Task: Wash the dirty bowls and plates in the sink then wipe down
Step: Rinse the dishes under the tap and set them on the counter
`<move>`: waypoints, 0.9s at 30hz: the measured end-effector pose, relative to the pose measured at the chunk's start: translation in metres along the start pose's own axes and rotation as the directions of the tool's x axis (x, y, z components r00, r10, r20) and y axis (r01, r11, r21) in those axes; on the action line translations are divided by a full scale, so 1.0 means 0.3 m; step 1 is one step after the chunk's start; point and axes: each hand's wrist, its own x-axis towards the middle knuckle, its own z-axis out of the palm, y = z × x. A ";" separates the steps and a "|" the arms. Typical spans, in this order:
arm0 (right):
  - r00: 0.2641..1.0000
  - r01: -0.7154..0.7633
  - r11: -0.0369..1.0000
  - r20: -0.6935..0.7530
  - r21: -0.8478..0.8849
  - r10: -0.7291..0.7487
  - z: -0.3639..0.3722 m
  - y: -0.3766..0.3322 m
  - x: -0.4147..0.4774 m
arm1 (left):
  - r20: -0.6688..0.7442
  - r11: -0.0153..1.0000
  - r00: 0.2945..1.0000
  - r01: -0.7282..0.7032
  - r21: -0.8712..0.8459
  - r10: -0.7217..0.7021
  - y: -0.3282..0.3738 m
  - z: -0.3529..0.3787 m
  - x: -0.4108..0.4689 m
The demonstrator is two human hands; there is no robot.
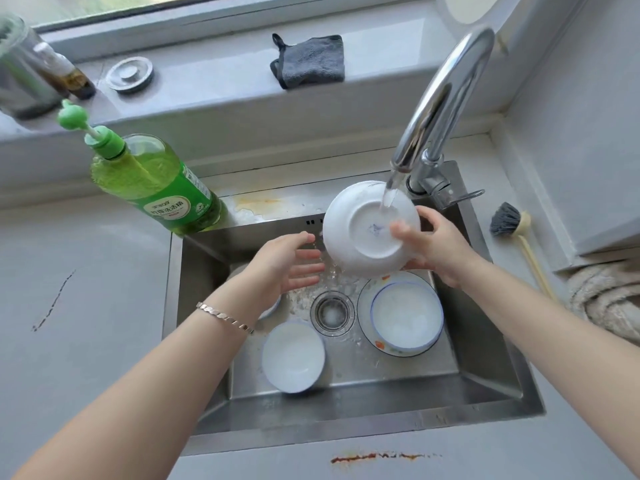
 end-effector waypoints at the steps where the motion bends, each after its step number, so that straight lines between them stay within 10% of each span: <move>1: 1.000 0.010 1.000 -0.008 0.007 -0.010 -0.024 0.001 -0.018 | 0.015 1.000 1.000 0.012 -0.015 -0.012 0.004 0.012 -0.006; 10: 0.935 0.344 0.885 0.030 -0.314 -0.353 -0.165 0.016 -0.211 | 0.314 0.965 0.918 0.192 0.181 -0.242 0.035 0.175 -0.039; 14: 0.866 0.494 0.671 0.244 -0.552 -0.437 -0.140 0.033 -0.241 | 0.281 0.953 0.911 0.277 0.125 -0.301 -0.017 0.171 -0.041; 17: 0.831 0.556 0.697 0.304 -0.454 -0.465 -0.098 0.070 -0.230 | 0.209 0.968 0.945 0.249 0.037 -0.251 -0.076 0.139 -0.033; 21: 0.965 0.086 0.996 0.246 0.033 -0.092 -0.047 0.117 -0.200 | 0.026 0.998 1.000 0.019 -0.061 -0.017 -0.132 0.104 -0.013; 24: 0.871 -0.356 0.829 0.476 0.432 0.126 -0.025 0.117 -0.174 | -0.148 0.967 0.958 -0.235 0.098 0.248 -0.148 0.085 -0.009; 27: 0.905 -0.312 0.826 0.412 0.468 0.109 0.014 0.149 -0.159 | -0.086 0.828 0.842 -0.498 0.259 0.533 -0.153 0.086 -0.027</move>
